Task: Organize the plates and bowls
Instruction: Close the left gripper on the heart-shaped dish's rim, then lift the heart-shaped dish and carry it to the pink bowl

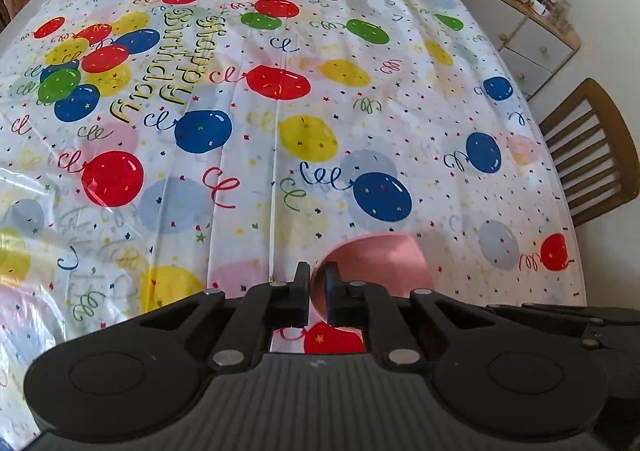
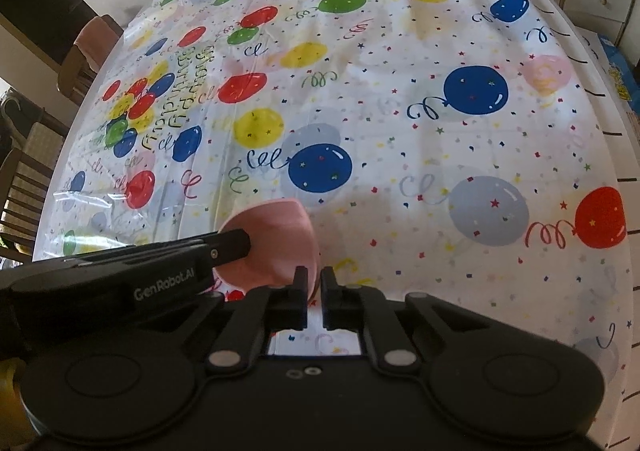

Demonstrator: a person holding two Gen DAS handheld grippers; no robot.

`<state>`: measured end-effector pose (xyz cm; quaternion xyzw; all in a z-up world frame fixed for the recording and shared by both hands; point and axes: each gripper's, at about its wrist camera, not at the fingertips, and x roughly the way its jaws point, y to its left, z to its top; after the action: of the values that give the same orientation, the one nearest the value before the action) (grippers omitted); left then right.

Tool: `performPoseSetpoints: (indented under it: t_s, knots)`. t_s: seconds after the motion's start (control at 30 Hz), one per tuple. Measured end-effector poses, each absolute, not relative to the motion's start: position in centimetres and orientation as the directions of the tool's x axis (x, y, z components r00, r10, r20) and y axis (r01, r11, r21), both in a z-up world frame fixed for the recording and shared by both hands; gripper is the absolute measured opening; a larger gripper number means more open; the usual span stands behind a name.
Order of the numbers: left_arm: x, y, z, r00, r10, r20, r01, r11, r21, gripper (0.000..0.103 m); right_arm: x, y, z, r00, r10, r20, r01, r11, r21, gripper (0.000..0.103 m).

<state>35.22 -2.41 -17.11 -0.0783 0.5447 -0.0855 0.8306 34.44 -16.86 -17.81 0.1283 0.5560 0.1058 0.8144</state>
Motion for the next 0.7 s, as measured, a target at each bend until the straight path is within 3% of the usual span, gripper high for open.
performPoseSetpoints:
  t_s: [0.7]
  knots:
    - [27.9,-2.2,-10.7,0.341,-0.295,-0.892,0.148,0.954,-0.259,0.007,27.5,-17.2,-11.1,0.355,0.321,-0.878,-0.05,0.944,0.325,0.004]
